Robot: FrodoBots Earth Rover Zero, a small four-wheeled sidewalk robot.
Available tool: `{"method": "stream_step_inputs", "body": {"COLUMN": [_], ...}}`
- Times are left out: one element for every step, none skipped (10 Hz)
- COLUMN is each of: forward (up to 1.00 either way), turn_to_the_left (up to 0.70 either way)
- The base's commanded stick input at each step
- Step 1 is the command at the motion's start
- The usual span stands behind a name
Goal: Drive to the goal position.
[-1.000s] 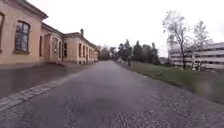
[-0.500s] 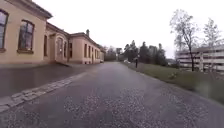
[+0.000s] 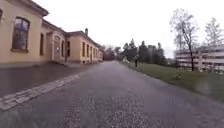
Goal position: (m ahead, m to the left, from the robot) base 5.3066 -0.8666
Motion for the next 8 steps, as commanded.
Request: {"method": "stream_step_inputs", "body": {"forward": [1.0,1.0,1.0,1.0,1.0,1.0,1.0,1.0], "turn_to_the_left": [0.0,-0.15,-0.4,-0.12,0.0,0.0,0.0,0.0]}}
